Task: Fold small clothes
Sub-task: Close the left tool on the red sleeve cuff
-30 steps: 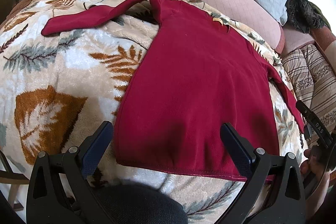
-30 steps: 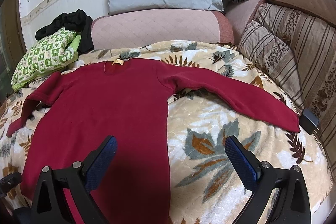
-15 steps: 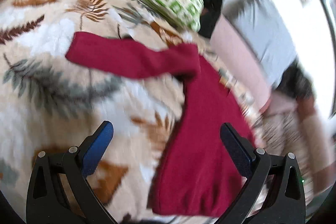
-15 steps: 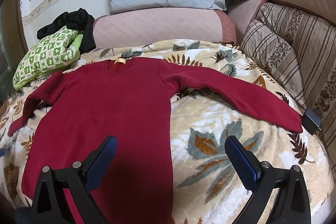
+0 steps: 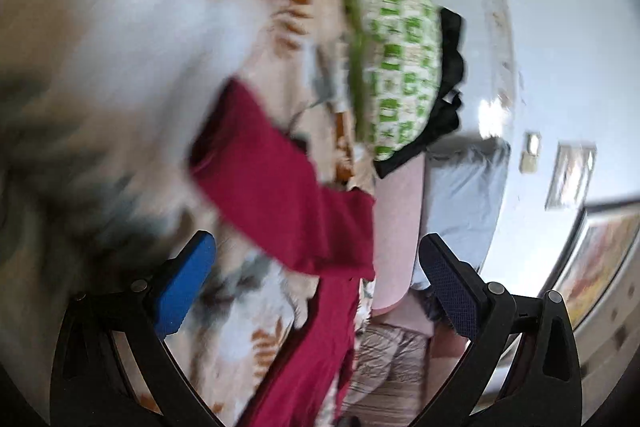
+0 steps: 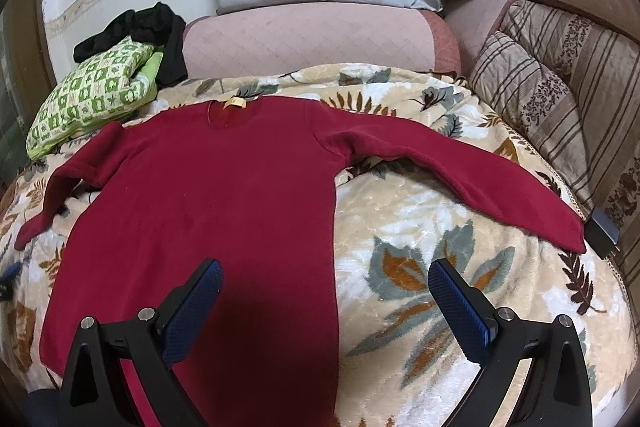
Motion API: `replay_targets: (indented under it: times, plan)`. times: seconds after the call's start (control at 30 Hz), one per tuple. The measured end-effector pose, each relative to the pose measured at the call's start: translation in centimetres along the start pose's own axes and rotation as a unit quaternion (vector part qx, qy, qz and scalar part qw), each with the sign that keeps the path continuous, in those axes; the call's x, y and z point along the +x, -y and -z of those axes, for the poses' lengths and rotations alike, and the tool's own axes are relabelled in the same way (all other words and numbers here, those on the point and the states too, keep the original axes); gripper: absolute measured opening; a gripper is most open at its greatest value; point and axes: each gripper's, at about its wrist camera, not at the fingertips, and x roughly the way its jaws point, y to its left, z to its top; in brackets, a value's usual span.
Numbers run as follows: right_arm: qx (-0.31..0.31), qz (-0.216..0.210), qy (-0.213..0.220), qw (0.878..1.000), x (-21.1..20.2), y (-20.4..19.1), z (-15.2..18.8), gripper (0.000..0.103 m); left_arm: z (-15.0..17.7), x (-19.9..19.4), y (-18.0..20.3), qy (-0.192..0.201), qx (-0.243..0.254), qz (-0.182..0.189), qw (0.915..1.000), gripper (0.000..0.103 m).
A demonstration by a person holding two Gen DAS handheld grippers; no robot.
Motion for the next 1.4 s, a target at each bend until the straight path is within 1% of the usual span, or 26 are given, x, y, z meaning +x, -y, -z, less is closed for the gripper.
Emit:
replay_targets:
  times: [0.03, 0.07, 0.13, 0.17, 0.23, 0.27, 0.33, 0.4, 0.5, 0.57, 0.6, 0.67, 0.7, 0.73, 0.77, 0.8, 0.87, 0.9, 0.93, 0.97, 1.03, 1.07, 1.2, 1.27, 1.3, 1.4]
  plan:
    - [-0.003, 0.000, -0.001, 1.000, 0.1, -0.1, 0.0, 0.102, -0.3, 0.6, 0.4, -0.002, 0.017, -0.009, 0.9998, 0.102]
    - [-0.005, 0.001, -0.003, 1.000, 0.2, -0.2, 0.0, 0.102, -0.7, 1.4, 0.3, -0.008, 0.028, -0.027, 0.9992, 0.102]
    - [-0.007, 0.001, -0.006, 1.000, 0.3, -0.4, 0.1, 0.102, -0.9, 2.2, 0.0, -0.019, 0.032, -0.066, 0.9971, 0.097]
    - [-0.007, 0.001, -0.006, 1.000, 0.4, -0.4, 0.1, 0.102, -0.6, 2.3, 0.3, -0.019, 0.038, -0.082, 0.9957, 0.096]
    - [-0.006, 0.001, -0.008, 1.000, 0.4, -0.3, 0.1, 0.102, 0.1, 2.6, 0.6, -0.026, 0.052, -0.102, 0.9931, 0.096]
    - [-0.005, 0.000, -0.010, 1.000, 0.5, -0.3, 0.1, 0.102, 0.4, 2.6, 0.5, -0.022, 0.059, -0.109, 0.9921, 0.096]
    - [-0.003, -0.001, -0.013, 1.000, 0.8, -0.3, 0.1, 0.102, 0.5, 2.5, 0.3, -0.012, 0.061, -0.113, 0.9916, 0.096]
    - [-0.007, -0.001, -0.017, 1.000, 1.0, -0.5, 0.1, 0.102, -0.1, 2.8, 0.3, 0.002, 0.057, -0.113, 0.9920, 0.096]
    - [-0.014, -0.003, -0.018, 1.000, 1.1, -0.8, 0.1, 0.102, -1.5, 3.3, 1.0, 0.029, 0.059, -0.107, 0.9921, 0.096]
    - [-0.013, -0.003, -0.017, 1.000, 1.1, -0.8, 0.1, 0.102, -2.1, 3.1, 1.5, 0.044, 0.061, -0.092, 0.9929, 0.096]
    - [-0.011, -0.004, -0.017, 1.000, 1.1, -0.8, 0.1, 0.102, -2.1, 2.9, 1.7, 0.048, 0.069, -0.085, 0.9928, 0.094]
    - [-0.008, -0.004, -0.019, 1.000, 1.2, -0.7, 0.1, 0.102, -2.1, 2.8, 2.2, 0.057, 0.093, -0.098, 0.9892, 0.091]
    - [-0.008, -0.005, -0.020, 1.000, 1.3, -0.7, 0.1, 0.102, -2.1, 2.8, 2.3, 0.062, 0.103, -0.117, 0.9858, 0.085]
    - [-0.008, -0.006, -0.020, 1.000, 1.3, -0.7, 0.0, 0.102, -2.0, 3.0, 2.2, 0.068, 0.115, -0.159, 0.9781, 0.081]
    - [-0.010, -0.007, -0.021, 1.000, 1.4, -0.9, 0.0, 0.102, -2.1, 3.0, 2.0, 0.069, 0.116, -0.189, 0.9725, 0.074]
    - [-0.012, -0.008, -0.021, 1.000, 1.5, -0.9, 0.0, 0.102, -2.2, 3.2, 1.5, 0.067, 0.111, -0.208, 0.9696, 0.062]
    - [-0.017, -0.009, -0.020, 1.000, 1.5, -1.0, 0.0, 0.102, -2.3, 3.2, 1.1, 0.074, 0.107, -0.226, 0.9655, 0.049]
    - [-0.018, -0.009, -0.021, 1.000, 1.5, -1.1, 0.0, 0.102, -2.3, 3.2, 1.2, 0.076, 0.111, -0.235, 0.9625, 0.031]
    - [-0.018, -0.009, -0.021, 1.000, 1.5, -1.0, 0.0, 0.102, -2.3, 3.2, 1.3, 0.080, 0.119, -0.255, 0.9563, 0.016]
    - [-0.016, -0.009, -0.021, 1.000, 1.5, -1.1, 0.0, 0.102, -2.3, 3.2, 1.3, 0.082, 0.122, -0.272, 0.9511, 0.007]
    - [-0.010, -0.009, -0.021, 1.000, 1.5, -0.8, 0.0, 0.102, -2.1, 2.4, 1.7, 0.099, 0.120, -0.270, 0.9501, 0.007]
    - [-0.006, -0.009, -0.021, 1.000, 1.6, -0.7, -0.1, 0.102, -1.9, 1.9, 2.5, 0.111, 0.132, -0.271, 0.9468, 0.007]
    - [0.005, -0.008, -0.015, 1.000, 1.2, 0.1, -0.2, 0.102, -0.9, 0.3, 8.6, 0.162, 0.210, -0.257, 0.9294, 0.007]
    - [0.009, -0.009, -0.015, 1.000, 1.1, 0.3, -0.2, 0.102, -0.9, -0.6, 12.5, 0.186, 0.246, -0.245, 0.9191, 0.007]
    - [0.012, -0.010, -0.014, 1.000, 1.0, 0.5, -0.2, 0.102, -1.1, -1.0, 14.8, 0.197, 0.266, -0.242, 0.9122, 0.007]
    - [0.020, -0.014, -0.013, 1.000, 0.8, 0.9, -0.3, 0.102, -2.2, -1.2, 19.0, 0.215, 0.293, -0.235, 0.9015, 0.007]
